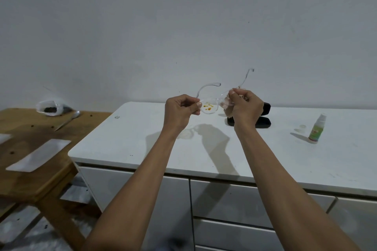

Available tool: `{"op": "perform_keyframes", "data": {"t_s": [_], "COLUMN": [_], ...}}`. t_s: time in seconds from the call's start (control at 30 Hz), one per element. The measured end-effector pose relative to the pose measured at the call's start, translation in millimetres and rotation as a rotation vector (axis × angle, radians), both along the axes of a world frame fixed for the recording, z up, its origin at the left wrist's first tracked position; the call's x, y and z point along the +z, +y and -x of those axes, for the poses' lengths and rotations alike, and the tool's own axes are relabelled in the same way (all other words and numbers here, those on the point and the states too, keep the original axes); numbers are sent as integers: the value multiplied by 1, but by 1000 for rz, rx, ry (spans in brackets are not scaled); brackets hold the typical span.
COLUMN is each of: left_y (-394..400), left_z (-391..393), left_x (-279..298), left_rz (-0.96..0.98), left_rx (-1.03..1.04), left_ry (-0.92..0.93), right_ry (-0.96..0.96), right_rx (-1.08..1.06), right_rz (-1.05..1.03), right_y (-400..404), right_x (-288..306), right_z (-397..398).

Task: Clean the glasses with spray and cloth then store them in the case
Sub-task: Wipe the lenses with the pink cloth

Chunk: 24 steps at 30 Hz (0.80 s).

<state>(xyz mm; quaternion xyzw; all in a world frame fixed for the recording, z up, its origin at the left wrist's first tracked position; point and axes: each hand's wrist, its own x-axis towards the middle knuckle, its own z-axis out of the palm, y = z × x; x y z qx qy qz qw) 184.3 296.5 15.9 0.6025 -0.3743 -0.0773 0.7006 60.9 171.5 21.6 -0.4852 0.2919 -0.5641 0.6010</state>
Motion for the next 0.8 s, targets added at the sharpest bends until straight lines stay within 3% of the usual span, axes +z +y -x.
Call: {"op": "perform_keyframes", "data": {"t_s": [0.1,0.27,0.6,0.73,0.8], "left_y": [-3,-8,4,8,8], "left_z": [5,12,-15,-21,-19], "left_x": [1,-2,-4,-6,-5], "left_rz": [18,39,-42,-81,-87], "left_rx": [7,25,13,2,6], "left_ry": [3,-14,23,20,9], "right_ry": [-116,-30,335,371,295], "right_rx": [-13,-22,334,246,153], "right_rz": [-71,-45,132,131,91], "right_y": [6,4,-14,-12,-9], "right_x": [4,0,-3,-11,-16], "right_z": [-6,-10,20,16,10]}}
